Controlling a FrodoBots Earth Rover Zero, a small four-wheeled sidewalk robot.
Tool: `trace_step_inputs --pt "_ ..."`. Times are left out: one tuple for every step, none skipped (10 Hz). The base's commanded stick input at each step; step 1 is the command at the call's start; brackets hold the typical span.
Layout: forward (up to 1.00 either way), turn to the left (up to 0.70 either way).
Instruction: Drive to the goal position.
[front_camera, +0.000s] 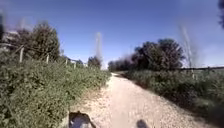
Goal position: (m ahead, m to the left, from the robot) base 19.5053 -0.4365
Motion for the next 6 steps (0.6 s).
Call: trace_step_inputs --pt "0.50 0.00" --pt "0.50 0.00" --pt "0.50 0.00" --pt "0.50 0.00" --pt "0.50 0.00" --pt "0.50 0.00"
